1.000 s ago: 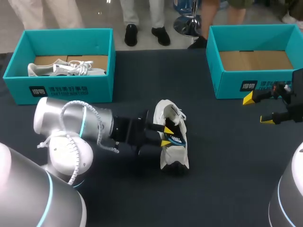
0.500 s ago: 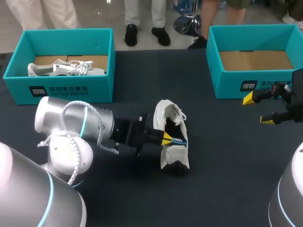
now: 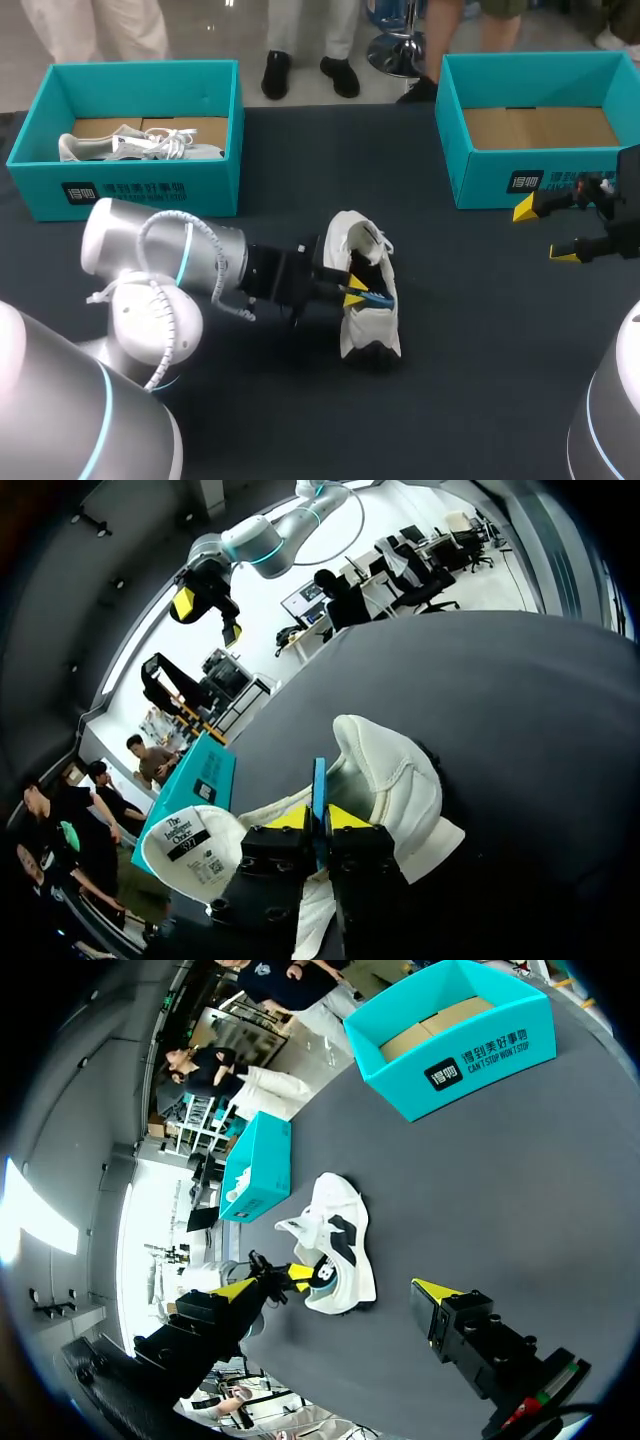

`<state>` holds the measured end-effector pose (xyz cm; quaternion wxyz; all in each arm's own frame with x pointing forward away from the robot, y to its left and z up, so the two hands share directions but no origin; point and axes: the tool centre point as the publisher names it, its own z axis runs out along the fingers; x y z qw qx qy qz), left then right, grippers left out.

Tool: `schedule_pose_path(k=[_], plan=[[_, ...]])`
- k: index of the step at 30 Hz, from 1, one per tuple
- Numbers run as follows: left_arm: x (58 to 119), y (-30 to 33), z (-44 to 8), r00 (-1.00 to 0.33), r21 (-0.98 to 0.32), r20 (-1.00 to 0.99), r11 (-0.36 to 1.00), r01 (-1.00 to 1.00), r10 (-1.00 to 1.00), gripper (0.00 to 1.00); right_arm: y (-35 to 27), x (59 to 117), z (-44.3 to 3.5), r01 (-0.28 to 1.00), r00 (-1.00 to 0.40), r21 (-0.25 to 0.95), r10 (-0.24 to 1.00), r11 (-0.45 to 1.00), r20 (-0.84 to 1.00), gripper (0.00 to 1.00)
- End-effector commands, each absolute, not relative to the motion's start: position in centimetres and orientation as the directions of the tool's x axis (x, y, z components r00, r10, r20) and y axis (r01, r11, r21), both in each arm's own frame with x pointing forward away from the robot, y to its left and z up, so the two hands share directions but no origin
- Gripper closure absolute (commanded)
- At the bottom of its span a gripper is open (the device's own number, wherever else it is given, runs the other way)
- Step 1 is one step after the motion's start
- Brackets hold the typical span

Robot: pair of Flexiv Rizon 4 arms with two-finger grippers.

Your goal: Take the shoe out of the shoebox, open the shoe tongue, remove and reinsert the insole, then place the shoe into the shoebox

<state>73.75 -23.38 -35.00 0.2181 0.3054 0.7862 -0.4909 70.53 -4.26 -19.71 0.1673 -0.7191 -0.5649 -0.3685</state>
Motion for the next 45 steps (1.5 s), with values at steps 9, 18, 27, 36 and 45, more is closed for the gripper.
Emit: schedule_pose_path(k=[9, 18, 27, 36, 45], plan=[[72.8, -21.7, -33.9, -0.707, -0.629, -0.654, 0.325, 0.706, 0.270, 0.80, -4.2, 70.4, -19.7, 0.935, 0.092, 0.176, 0.690, -0.307, 0.718, 0.00], [72.8, -21.5, -33.2, -0.693, -0.616, -0.664, 0.321, 0.719, 0.280, 0.80, -4.2, 70.4, -19.7, 0.935, 0.092, 0.176, 0.690, -0.307, 0.718, 0.00], [73.1, -21.5, -31.3, -0.664, -0.604, -0.655, 0.279, 0.747, 0.360, 1.00, -4.2, 70.4, -19.7, 0.935, 0.092, 0.176, 0.690, -0.307, 0.718, 0.00], [73.4, -20.5, -30.6, -0.506, -0.496, -0.642, 0.192, 0.847, 0.576, 1.00, -4.2, 70.4, -19.7, 0.935, 0.092, 0.176, 0.690, -0.307, 0.718, 0.00], [73.2, -19.6, -29.9, -0.345, -0.418, -0.617, 0.078, 0.905, 0.707, 1.00, -4.2, 70.4, -19.7, 0.935, 0.092, 0.176, 0.690, -0.307, 0.718, 0.00]])
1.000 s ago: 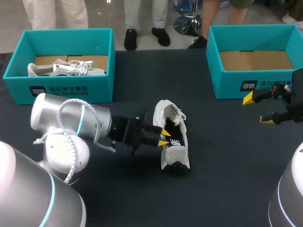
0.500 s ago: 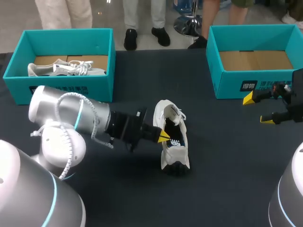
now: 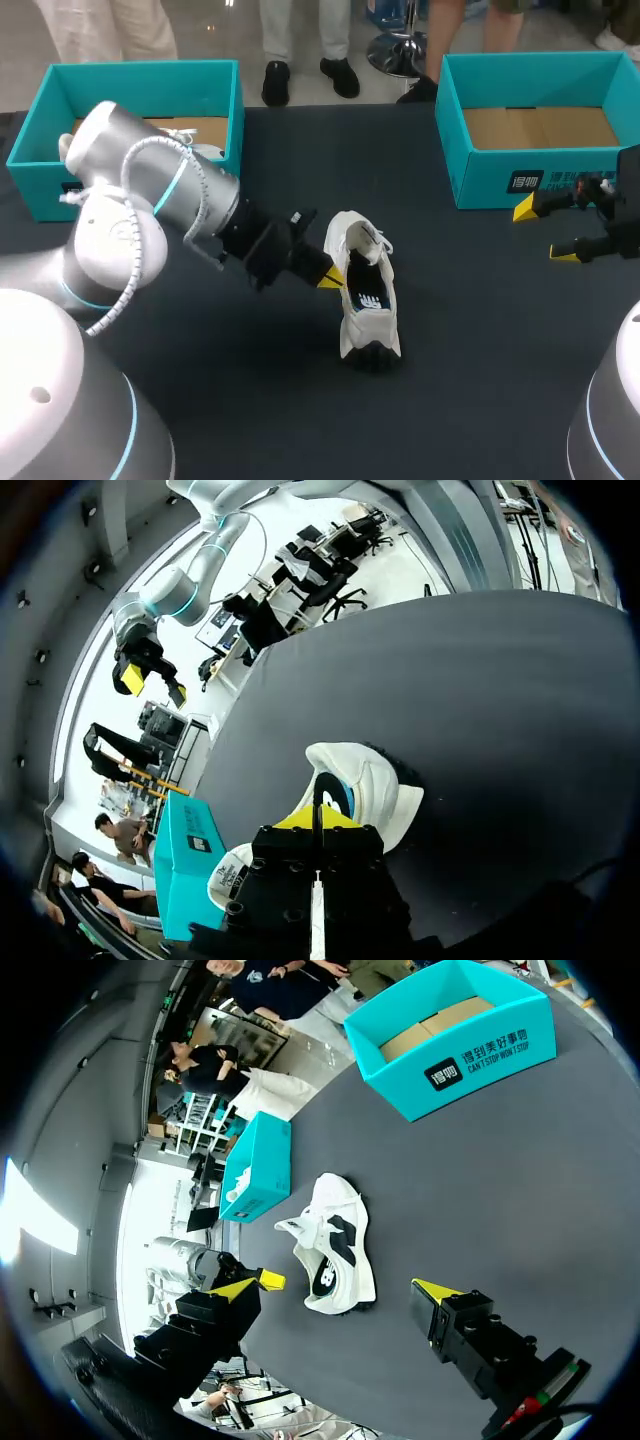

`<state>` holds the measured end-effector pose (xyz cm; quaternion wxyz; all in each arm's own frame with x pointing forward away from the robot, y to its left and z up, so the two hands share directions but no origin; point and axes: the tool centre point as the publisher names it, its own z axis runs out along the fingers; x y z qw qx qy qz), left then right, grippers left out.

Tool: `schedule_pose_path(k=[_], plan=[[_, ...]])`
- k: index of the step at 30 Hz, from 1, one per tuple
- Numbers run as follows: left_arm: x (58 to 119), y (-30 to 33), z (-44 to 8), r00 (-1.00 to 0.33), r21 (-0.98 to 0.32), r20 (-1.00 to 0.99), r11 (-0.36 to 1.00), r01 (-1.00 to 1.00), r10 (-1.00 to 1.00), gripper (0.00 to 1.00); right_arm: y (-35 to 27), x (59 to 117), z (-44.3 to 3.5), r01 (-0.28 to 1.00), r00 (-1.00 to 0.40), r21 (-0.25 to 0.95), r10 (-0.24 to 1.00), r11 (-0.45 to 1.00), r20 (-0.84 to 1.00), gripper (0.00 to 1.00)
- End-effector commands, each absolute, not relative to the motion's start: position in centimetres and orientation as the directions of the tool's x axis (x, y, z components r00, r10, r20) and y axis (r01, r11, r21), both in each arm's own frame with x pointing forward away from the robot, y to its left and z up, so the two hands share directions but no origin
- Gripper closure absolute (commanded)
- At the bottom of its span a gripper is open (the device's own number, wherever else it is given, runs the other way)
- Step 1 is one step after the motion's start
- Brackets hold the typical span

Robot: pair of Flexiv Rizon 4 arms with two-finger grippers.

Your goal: Take the shoe out of the shoebox, open the shoe tongue, remove and reinsert the insole, then place the shoe into the shoebox

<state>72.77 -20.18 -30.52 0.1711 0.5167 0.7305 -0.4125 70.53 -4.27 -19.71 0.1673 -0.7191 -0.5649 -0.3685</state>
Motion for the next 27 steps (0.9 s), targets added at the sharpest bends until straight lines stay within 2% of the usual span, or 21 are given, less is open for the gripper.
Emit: schedule_pose_path(k=[1, 18, 27], plan=[[73.1, -19.5, -29.9, -0.311, -0.403, -0.609, 0.054, 0.914, 0.730, 1.00, -4.2, 70.4, -19.7, 0.935, 0.092, 0.176, 0.690, -0.307, 0.718, 0.00], [72.5, -18.9, -28.8, 0.054, -0.278, -0.440, -0.193, 0.941, 0.897, 1.00, -4.2, 70.4, -19.7, 0.935, 0.092, 0.176, 0.690, -0.307, 0.718, 0.00], [71.9, -18.7, -28.9, 0.086, -0.269, -0.403, -0.208, 0.941, 0.911, 1.00, -4.2, 70.4, -19.7, 0.935, 0.092, 0.176, 0.690, -0.307, 0.718, 0.00]])
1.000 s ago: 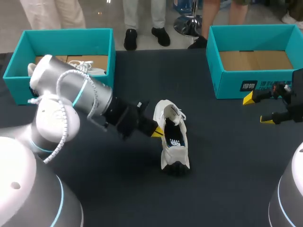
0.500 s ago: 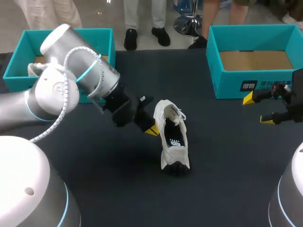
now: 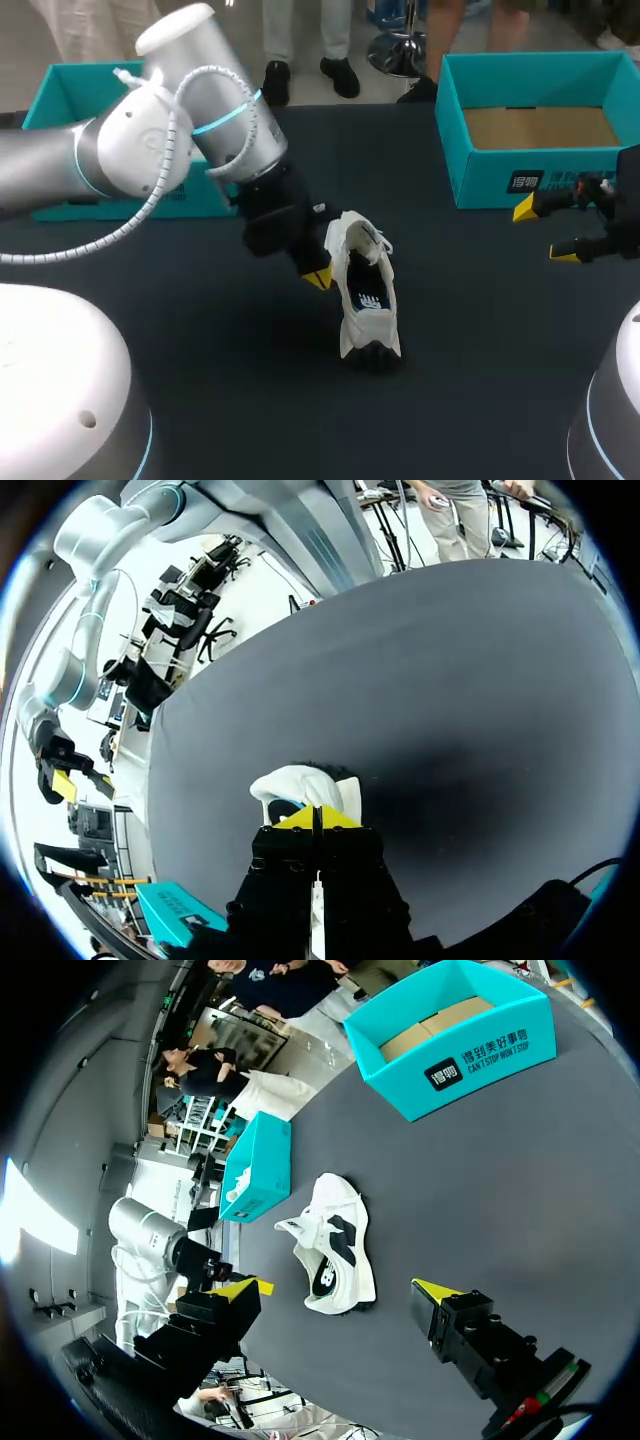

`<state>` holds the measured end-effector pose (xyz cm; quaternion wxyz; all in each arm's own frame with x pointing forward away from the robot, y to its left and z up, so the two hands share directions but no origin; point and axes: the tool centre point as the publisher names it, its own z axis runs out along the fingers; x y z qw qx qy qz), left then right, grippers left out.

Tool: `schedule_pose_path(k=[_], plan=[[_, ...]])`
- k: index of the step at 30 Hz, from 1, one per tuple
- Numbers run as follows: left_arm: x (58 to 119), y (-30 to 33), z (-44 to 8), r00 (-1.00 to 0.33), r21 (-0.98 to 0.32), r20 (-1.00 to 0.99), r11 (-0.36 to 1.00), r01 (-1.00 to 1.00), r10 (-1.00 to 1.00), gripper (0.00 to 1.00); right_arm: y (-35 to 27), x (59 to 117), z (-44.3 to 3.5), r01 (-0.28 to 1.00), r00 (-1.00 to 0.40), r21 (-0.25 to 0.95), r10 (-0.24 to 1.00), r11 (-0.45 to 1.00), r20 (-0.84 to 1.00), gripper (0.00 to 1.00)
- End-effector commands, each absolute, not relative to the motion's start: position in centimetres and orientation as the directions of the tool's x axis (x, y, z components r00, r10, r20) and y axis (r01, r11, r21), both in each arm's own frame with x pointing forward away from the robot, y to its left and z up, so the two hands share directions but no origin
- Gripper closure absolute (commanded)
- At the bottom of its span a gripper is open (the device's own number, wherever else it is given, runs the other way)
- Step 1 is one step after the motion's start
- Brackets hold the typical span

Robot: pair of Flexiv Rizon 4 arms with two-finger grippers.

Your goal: Take the shoe out of the shoebox, open the shoe tongue, remove and reinsert the insole, then place the shoe into the shoebox

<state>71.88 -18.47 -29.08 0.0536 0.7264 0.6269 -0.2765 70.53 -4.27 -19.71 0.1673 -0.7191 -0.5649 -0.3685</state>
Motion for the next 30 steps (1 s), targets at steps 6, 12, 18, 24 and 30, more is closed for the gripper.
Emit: schedule_pose_path(k=[6, 12, 18, 24, 30], plan=[[71.9, -18.7, -28.9, 0.086, -0.269, -0.403, -0.208, 0.941, 0.911, 1.00, -4.2, 70.4, -19.7, 0.935, 0.092, 0.176, 0.690, -0.307, 0.718, 0.00], [72.2, -19.2, -28.7, 0.092, -0.263, -0.373, -0.201, 0.944, 0.923, 1.00, -4.2, 70.4, -19.7, 0.935, 0.092, 0.176, 0.690, -0.307, 0.718, 0.00], [73.7, -20.4, -28.4, 0.016, -0.202, -0.338, -0.089, 0.975, 0.941, 1.00, -4.2, 70.4, -19.7, 0.935, 0.092, 0.176, 0.690, -0.307, 0.718, 0.00], [74.1, -21.8, -29.6, 0.005, -0.184, -0.313, -0.066, 0.981, 0.950, 1.00, -4.2, 70.4, -19.7, 0.935, 0.092, 0.176, 0.690, -0.307, 0.718, 0.00], [74.4, -23.7, -32.0, 0.019, -0.149, -0.295, -0.065, 0.987, 0.955, 1.00, -4.2, 70.4, -19.7, 0.935, 0.092, 0.176, 0.690, -0.307, 0.718, 0.00]])
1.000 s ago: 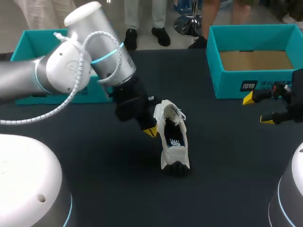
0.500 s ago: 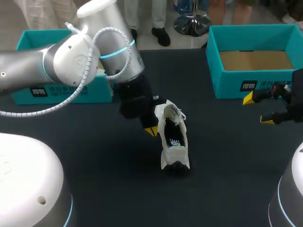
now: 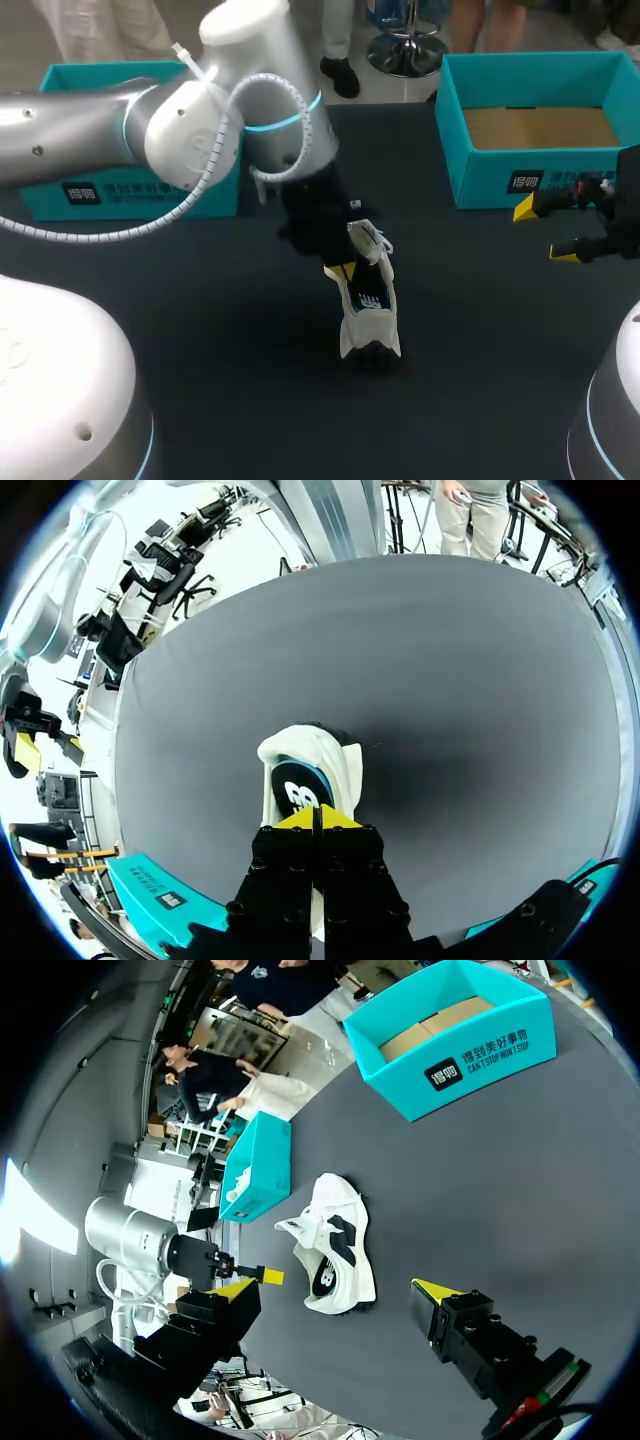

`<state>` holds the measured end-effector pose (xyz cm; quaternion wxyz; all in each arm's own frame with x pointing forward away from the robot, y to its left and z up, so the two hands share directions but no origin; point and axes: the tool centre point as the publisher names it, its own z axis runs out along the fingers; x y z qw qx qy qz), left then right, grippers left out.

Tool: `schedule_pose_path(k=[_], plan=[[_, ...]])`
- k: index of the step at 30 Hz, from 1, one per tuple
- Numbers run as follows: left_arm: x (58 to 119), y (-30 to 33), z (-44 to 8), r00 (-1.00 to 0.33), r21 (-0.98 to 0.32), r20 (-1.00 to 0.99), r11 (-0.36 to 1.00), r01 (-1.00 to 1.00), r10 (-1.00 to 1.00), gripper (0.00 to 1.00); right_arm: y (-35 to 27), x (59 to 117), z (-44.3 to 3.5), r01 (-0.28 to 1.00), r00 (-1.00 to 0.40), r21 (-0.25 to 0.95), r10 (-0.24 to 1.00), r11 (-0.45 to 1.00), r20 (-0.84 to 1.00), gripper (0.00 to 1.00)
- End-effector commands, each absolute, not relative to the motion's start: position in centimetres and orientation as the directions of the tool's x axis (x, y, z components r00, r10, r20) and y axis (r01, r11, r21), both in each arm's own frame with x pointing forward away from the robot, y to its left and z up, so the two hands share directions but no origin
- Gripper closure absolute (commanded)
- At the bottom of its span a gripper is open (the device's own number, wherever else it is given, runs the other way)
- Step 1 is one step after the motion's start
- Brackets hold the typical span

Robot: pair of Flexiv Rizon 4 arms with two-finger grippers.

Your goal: Take the shoe out of the shoebox, open the shoe tongue, remove and reinsert the insole, then place the shoe into the shoebox

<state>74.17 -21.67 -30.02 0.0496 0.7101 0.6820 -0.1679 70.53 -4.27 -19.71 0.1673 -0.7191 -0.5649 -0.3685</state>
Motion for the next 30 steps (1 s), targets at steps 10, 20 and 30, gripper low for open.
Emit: schedule_pose_path(k=[10, 20, 30], plan=[[76.6, -25.7, -35.3, 0.033, -0.121, -0.246, -0.065, 0.991, 0.969, 1.00, -4.2, 70.4, -19.7, 0.935, 0.092, 0.176, 0.690, -0.307, 0.718, 0.00], [76.9, -25.6, -36.0, 0.052, -0.121, -0.216, -0.079, 0.989, 0.975, 1.00, -4.2, 70.4, -19.7, 0.935, 0.092, 0.176, 0.690, -0.307, 0.718, 0.00], [75.9, -25.0, -36.4, 0.084, -0.123, -0.203, -0.111, 0.986, 0.976, 1.00, -4.2, 70.4, -19.7, 0.935, 0.092, 0.176, 0.690, -0.307, 0.718, 0.00]])
